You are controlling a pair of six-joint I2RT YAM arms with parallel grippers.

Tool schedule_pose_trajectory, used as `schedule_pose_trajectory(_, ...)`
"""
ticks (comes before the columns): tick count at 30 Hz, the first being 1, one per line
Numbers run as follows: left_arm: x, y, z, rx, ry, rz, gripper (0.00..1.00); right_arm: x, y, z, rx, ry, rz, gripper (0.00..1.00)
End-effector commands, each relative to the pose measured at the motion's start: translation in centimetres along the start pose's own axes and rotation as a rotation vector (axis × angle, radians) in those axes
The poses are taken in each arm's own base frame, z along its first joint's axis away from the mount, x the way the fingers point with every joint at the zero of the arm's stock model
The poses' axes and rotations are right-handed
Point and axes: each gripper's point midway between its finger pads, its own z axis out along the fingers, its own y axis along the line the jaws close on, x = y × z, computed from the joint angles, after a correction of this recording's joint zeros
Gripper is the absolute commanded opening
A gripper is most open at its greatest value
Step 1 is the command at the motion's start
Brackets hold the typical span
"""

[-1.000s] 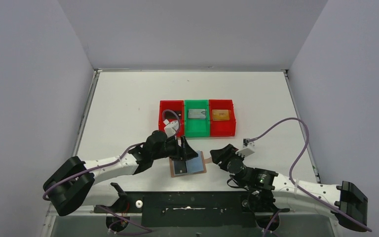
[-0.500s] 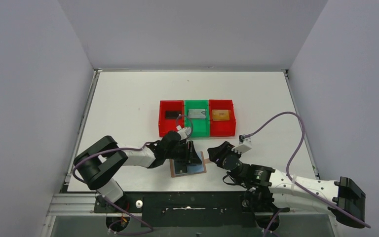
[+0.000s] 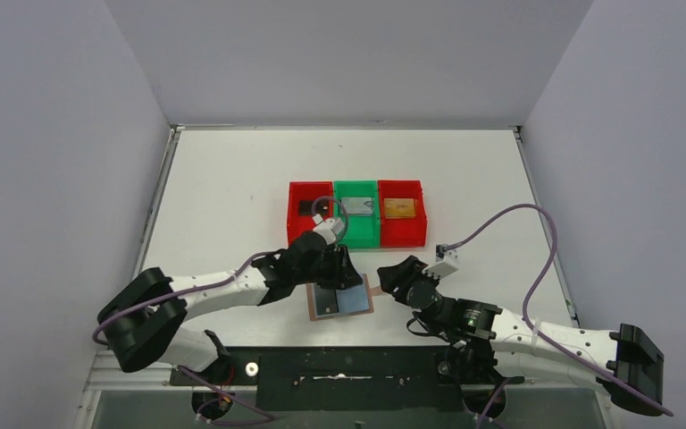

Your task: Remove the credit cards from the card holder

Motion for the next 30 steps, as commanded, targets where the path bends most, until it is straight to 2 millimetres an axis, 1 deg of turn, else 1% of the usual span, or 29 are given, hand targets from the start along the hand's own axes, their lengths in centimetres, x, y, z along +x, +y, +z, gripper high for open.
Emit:
schedule_pose_trajectory(1,-3.5,-1.0,-2.5,-0.009,-0.142,0.048,0.37,-1.4,2.1,-0.2,-0.049,-0.039,-0.002,0.52)
schedule_pose_trajectory(3,-3.7,-0.4,-3.0,-0.029,-0.152,0.041,0.37,-1.4,2.9,-0.3,-0.073,-0.029,-0.012,0.52)
schedule_pose_trajectory(6,-3.8,1.2,-3.6,-0.083,-0.171,0.015,0.37,-1.2,4.2,-0.3,-0.115,-0.009,-0.041,0.52)
schedule_pose_trajectory(10,-3.7,3.4,-4.8,-0.148,-0.214,-0.049,0.37,-0.2,6.1,-0.1,-0.172,0.043,-0.1,0.51)
schedule_pose_trajectory(13,-3.5,5.5,-6.3,-0.214,-0.266,-0.113,0.37,0.8,6.7,0.6,-0.162,0.084,-0.13,0.49)
schedule_pose_trajectory(15,-2.9,6.9,-7.3,-0.242,-0.288,-0.152,0.37,1.5,7.0,1.1,-0.161,0.11,-0.141,0.48)
schedule_pose_trajectory(17,-2.7,7.6,-8.3,-0.248,-0.313,-0.176,0.39,2.1,7.1,1.5,-0.157,0.138,-0.153,0.48)
schedule_pose_trajectory(19,-2.7,8.4,-9.4,-0.267,-0.343,-0.2,0.42,2.7,7.1,2.1,-0.144,0.169,-0.163,0.5)
schedule_pose_trajectory(21,-2.7,9.2,-10.6,-0.301,-0.377,-0.222,0.46,2.9,7.6,2.5,-0.144,0.188,-0.177,0.59)
schedule_pose_trajectory(22,-2.8,9.6,-11.1,-0.313,-0.396,-0.231,0.47,3.2,8.0,2.6,-0.154,0.201,-0.186,0.61)
schedule_pose_trajectory(23,-2.9,9.8,-11.6,-0.318,-0.415,-0.238,0.48,3.4,8.3,2.8,-0.158,0.208,-0.19,0.63)
schedule_pose_trajectory(25,-3.2,9.7,-12.3,-0.302,-0.446,-0.245,0.51,4.0,8.5,3.2,-0.154,0.236,-0.173,0.72)
schedule_pose_trajectory(27,-3.2,9.4,-12.4,-0.276,-0.448,-0.247,0.52,5.0,8.7,3.6,-0.169,0.27,-0.165,0.73)
schedule_pose_trajectory(30,-2.7,8.3,-11.8,-0.208,-0.407,-0.236,0.52,6.8,8.7,4.2,-0.181,0.335,-0.132,0.69)
